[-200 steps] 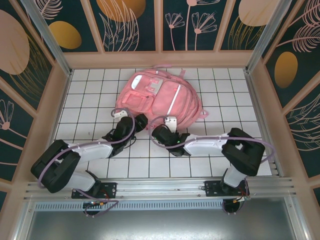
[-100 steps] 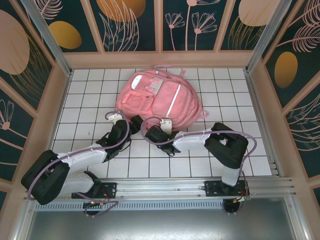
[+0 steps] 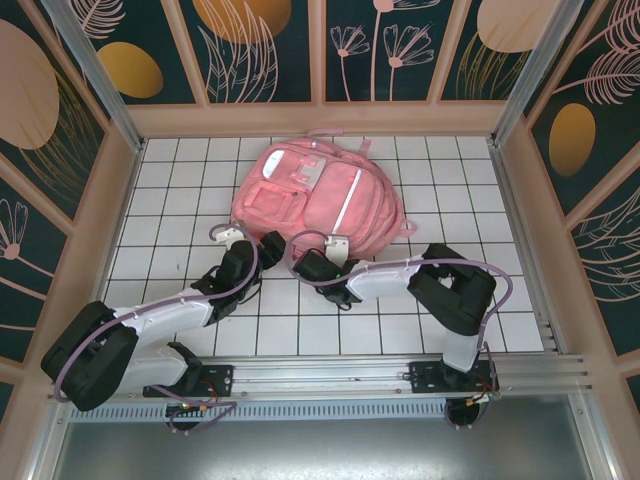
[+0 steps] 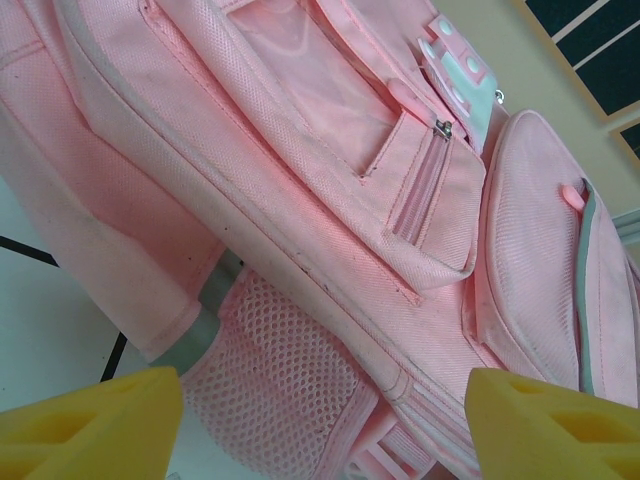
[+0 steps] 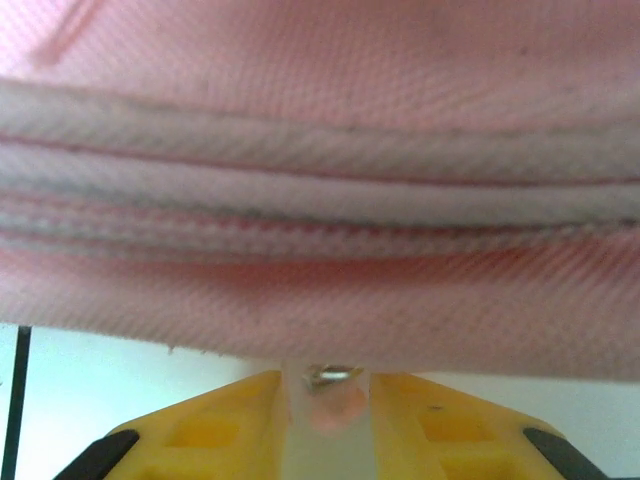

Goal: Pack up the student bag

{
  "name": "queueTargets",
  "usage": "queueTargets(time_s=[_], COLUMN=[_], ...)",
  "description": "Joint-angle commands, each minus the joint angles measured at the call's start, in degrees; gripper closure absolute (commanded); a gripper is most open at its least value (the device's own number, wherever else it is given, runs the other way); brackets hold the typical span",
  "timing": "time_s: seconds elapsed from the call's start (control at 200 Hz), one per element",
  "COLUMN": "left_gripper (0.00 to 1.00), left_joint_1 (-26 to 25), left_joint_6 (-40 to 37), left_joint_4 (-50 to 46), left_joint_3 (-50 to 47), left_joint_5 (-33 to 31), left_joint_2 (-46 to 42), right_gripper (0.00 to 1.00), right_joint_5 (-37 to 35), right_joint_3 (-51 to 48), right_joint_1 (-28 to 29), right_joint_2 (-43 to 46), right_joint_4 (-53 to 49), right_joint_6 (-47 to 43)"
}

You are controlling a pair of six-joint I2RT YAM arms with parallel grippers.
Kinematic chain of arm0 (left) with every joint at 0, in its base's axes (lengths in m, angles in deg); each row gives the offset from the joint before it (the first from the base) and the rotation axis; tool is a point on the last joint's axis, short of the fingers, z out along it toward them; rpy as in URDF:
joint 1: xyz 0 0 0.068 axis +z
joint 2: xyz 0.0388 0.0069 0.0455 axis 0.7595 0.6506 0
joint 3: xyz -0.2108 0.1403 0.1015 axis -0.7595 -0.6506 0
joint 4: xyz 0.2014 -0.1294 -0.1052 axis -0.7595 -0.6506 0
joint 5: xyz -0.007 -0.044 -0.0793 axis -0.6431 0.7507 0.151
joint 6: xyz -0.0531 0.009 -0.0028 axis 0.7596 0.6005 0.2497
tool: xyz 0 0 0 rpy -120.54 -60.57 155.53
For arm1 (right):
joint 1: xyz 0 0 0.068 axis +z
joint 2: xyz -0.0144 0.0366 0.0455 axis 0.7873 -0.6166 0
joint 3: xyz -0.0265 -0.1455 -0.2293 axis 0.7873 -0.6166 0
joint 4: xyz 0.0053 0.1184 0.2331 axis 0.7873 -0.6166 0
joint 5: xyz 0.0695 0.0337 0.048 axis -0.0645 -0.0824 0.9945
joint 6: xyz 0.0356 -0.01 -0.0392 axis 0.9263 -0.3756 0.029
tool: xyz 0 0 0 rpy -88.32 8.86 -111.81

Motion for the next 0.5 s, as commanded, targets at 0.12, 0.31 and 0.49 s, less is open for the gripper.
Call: queueTargets(time_s=[0.12,0.31,0.49], left_gripper=[0.25,0.25,0.25], left_joint_1=[-0.1,0.0,0.0], left_joint_6=[-0.6,-0.7,-0.7], left_joint_4=[-0.2,-0.2,-0.1], left_joint_3=[-1.0,-1.0,-1.0], left_joint_5=[-0.8,-0.9,-0.8], left_joint_2=[-0.4,-0.4,-0.2], right_gripper=[0.79,0.86,0.72], right_joint_5=[-3.7,-3.6,-4.4], right_joint_3=[0.9,0.2,1.2], right_joint_1=[-0.3,-0.1,0.5], right_joint_2=[-0.5,-0.1,-0.5], right_joint_4=[-0.1,-0.5,-2.6], right_joint_6=[1.5,2.2,2.5])
